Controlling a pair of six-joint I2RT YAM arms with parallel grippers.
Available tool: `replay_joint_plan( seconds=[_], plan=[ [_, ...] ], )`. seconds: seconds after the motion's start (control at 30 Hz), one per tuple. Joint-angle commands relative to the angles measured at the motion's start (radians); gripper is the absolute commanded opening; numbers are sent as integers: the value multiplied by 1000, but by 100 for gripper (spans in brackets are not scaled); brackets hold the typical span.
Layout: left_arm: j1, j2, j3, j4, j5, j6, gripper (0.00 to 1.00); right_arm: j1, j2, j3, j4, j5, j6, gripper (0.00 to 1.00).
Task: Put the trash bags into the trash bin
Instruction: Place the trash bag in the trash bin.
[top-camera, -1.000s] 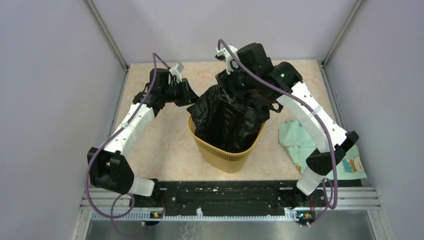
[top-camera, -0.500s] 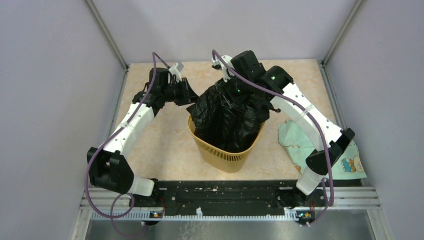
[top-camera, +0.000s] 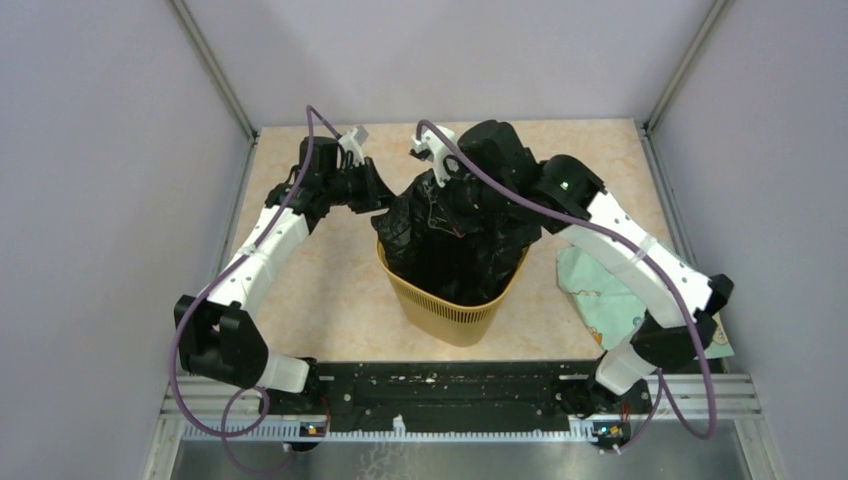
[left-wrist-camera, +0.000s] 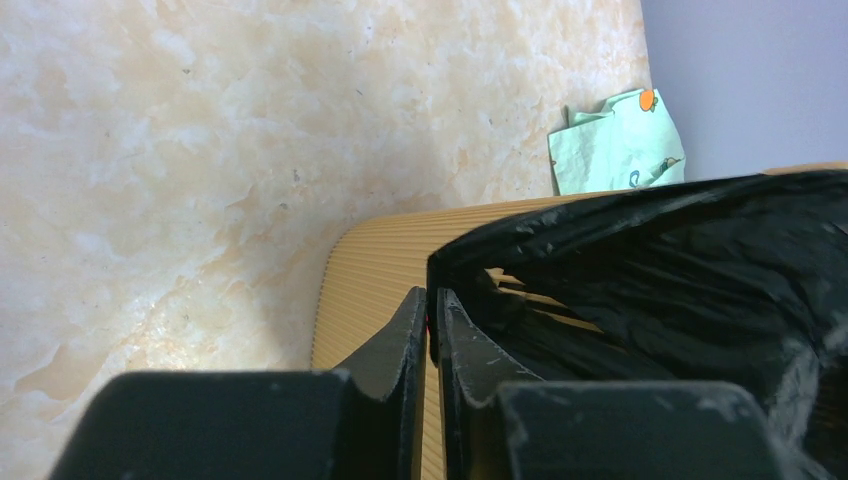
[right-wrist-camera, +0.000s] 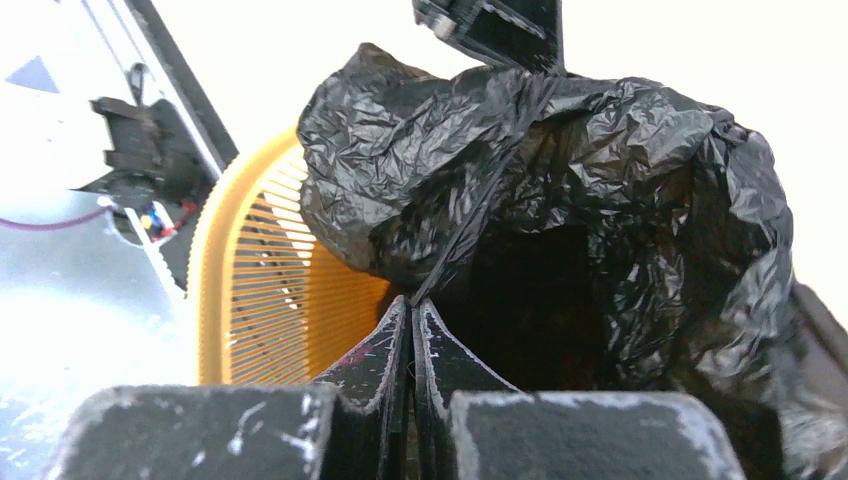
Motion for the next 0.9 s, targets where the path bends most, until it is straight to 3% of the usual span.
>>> replay_joint_plan(
  seconds=[0.0,0.43,0.87],
  plan=[
    [1,-35,28,-2,15,23,11,43,-124,-36,79,-40,63,0],
    [2,-79,9,-10,12,41,6,140,-261,-232,161,-45,191,0],
    [2,-126,3,-75,-12,74,5,225,-279,-294,176,-44,217,0]
  ],
)
